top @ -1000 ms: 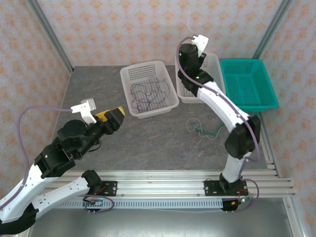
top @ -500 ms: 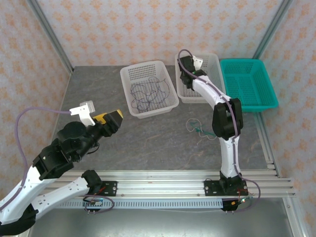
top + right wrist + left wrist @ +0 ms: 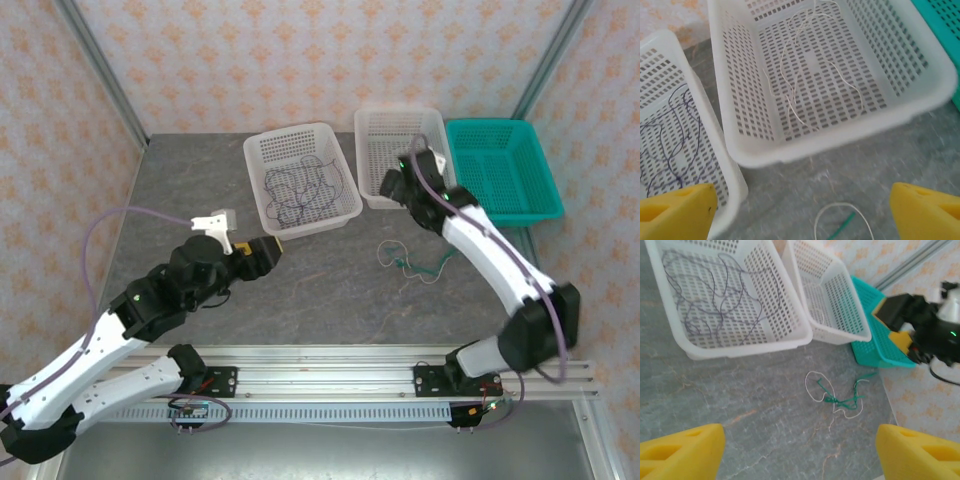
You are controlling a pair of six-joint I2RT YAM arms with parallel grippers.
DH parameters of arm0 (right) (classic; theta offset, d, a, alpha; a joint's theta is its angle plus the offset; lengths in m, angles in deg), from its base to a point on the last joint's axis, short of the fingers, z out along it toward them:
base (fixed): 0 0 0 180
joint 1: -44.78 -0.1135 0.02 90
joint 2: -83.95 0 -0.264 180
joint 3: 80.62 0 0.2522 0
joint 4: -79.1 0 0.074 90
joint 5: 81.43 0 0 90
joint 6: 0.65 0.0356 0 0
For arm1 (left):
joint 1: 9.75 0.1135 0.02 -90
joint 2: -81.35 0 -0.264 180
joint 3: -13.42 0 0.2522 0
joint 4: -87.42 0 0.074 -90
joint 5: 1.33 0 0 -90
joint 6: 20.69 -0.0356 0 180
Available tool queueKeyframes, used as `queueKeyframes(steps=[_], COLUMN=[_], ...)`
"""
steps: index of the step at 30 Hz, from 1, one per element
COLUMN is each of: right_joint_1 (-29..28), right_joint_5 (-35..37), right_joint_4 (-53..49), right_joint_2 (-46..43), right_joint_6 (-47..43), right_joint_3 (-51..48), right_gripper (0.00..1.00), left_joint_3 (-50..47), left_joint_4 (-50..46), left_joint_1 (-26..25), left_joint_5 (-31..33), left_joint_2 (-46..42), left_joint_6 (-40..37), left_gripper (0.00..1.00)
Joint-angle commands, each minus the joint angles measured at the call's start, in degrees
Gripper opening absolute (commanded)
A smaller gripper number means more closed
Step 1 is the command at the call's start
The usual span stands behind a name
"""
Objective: Untangle the cables
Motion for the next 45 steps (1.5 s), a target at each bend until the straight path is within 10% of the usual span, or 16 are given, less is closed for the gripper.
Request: queueKeyframes(steps=[1, 13, 23, 34, 45], right_joint_1=[-0.2, -2.2, -4.3, -5.3, -14.9], right_joint_5=[-2.5, -16.0, -2.7, -10.3, -17.8], right_joint_4=[-1.8, 6.1, 9.6, 17.6, 18.5], right_joint_2=[-8.6, -11.4, 8.8, 3.4, -23.4], right_joint_6=[4.9, 9.2, 0.3, -8.0, -20.1], right_joint_3=[-11.2, -27.7, -23.4, -30.1, -34.5], right_gripper=[0.89, 0.97, 0.95, 0.08, 0.00], left_joint_3=[-1.3, -2.9, -2.7, -2.7, -1.5], left_joint_4=[2.4, 3.9, 3.6, 2.6, 3.3], left_joint_1=[0.0, -0.2, -0.5, -0.5, -0.5], left_joint_5=[-2.4, -2.3, -1.9, -0.3, -1.2], left_joint_2=[0.3, 0.6, 0.5, 0.6, 7.7], left_joint_6=[1.8, 4.0, 4.5, 6.3, 9.2], left_gripper=[0.80, 0.80, 0.80, 0.80, 0.78])
